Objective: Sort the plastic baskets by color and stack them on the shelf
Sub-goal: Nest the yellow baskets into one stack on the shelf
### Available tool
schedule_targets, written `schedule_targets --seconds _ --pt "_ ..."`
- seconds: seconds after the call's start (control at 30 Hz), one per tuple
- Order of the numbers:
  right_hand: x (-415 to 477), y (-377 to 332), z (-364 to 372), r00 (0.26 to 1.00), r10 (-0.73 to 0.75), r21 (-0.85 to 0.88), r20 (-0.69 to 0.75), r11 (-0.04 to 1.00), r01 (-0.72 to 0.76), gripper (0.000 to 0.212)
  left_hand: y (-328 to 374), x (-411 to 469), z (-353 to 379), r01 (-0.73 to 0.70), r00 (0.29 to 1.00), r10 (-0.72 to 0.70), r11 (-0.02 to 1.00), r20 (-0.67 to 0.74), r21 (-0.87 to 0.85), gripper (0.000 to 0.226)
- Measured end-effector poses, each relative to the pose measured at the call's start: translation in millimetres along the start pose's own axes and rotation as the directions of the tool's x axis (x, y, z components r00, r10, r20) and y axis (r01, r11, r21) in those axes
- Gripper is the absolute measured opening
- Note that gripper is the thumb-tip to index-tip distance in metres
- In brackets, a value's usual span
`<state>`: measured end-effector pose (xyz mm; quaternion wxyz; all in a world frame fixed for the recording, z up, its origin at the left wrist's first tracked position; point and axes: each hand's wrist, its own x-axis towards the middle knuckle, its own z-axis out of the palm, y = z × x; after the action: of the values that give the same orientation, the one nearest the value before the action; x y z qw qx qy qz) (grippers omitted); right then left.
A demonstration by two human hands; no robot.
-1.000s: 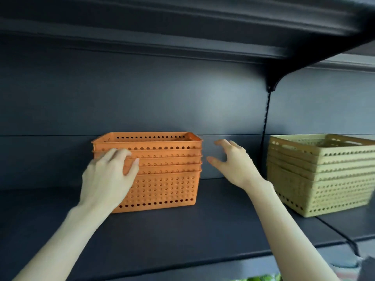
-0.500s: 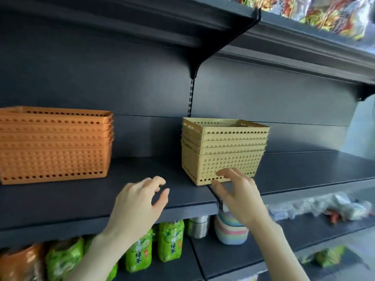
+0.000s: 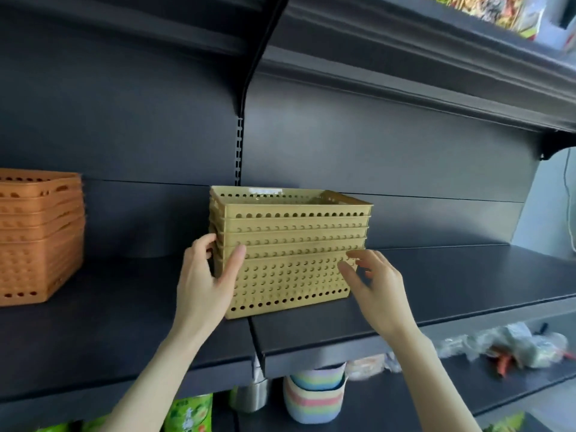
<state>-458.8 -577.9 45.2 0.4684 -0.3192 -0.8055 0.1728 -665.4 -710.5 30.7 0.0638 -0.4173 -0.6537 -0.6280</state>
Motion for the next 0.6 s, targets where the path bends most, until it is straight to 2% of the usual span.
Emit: schedule_targets --seconds 0.13,0.27,0.33,0.47,0.6 --pt "45 31 2 0.998 0.046 0.100 -0.034 0.994 -0.042 0.052 -2 26 24 0.082 0.993 -0.092 0.988 -0.069 -0.131 0.075" --pt "74 46 9 0.991 0.120 0.342 0.061 0.930 -0.134 0.069 -1 42 39 0.134 0.980 -0.160 0.970 -0.120 -0.201 0.089" --pt "85 50 13 0.986 0.121 0.434 0.113 0.887 -0.159 0.069 2 45 44 0.137 0.975 -0.173 0.964 -0.143 -0.228 0.085" --pt "97 67 20 0.980 0.090 0.542 0.180 0.822 -0.175 0.050 5 39 56 0.103 0.962 -0.166 0.956 -0.217 -0.274 0.065" --pt "102 80 24 0.974 0.027 0.592 0.225 0.790 -0.159 0.066 6 33 70 0.059 0.931 -0.147 0.964 -0.335 -0.258 0.060"
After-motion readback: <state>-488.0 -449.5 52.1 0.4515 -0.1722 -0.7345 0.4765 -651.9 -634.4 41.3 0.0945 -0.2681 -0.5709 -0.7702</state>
